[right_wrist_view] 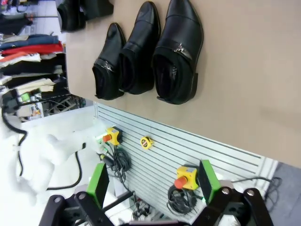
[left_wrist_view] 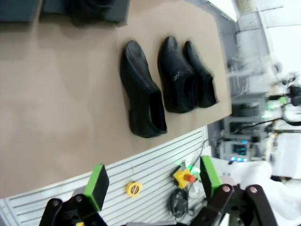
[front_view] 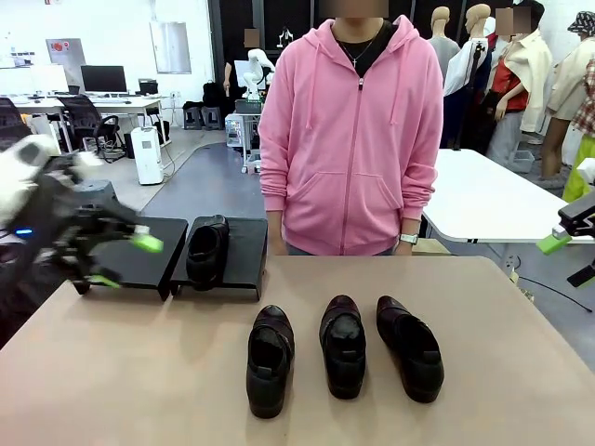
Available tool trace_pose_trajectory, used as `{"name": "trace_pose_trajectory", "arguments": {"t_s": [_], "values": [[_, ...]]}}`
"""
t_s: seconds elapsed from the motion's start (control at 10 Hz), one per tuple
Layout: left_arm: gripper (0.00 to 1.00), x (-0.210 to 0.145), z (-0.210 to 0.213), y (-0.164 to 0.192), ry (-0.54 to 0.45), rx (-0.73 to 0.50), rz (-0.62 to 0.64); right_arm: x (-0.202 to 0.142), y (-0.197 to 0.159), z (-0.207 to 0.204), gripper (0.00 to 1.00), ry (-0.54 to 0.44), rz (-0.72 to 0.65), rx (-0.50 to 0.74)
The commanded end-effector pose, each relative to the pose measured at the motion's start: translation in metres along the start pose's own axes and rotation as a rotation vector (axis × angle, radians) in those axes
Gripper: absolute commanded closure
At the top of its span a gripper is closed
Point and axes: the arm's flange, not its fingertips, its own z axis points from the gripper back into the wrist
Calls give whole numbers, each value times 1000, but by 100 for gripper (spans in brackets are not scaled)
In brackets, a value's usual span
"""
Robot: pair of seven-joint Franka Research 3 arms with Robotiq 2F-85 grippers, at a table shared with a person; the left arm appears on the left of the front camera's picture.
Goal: Organize the shoes by placing them on the stand.
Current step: Place the Shoe from the middle of the table onto the Shoes Stand.
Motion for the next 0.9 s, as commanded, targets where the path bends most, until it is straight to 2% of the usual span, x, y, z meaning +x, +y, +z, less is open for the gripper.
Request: {"name": "trace_pose_trajectory", "arguments": {"t_s": [0.0, 0.1, 0.3, 0.4, 0.5, 0.6, 0.7, 0.8], "values": [[0, 3, -70, -85, 66, 264, 38, -1, 4, 1, 0, -3, -25, 7], [0, -5, -104, -107, 82, 358, 33, -1, 4, 1, 0, -3, -25, 7], [0, -22, -144, -123, 148, 518, -79, -1, 4, 1, 0, -3, -25, 7], [0, -19, -150, -126, 28, 603, -56, -1, 4, 1, 0, -3, -25, 7], [0, -46, -149, -129, 101, 428, -60, -1, 4, 1, 0, -3, -25, 7], [0, -38, -160, -124, 90, 521, -76, -1, 4, 1, 0, -3, -25, 7], [0, -35, -170, -122, 158, 482, -159, -1, 4, 1, 0, -3, -25, 7], [0, -31, -188, -116, 214, 496, -169, -1, 4, 1, 0, -3, -25, 7]]}}
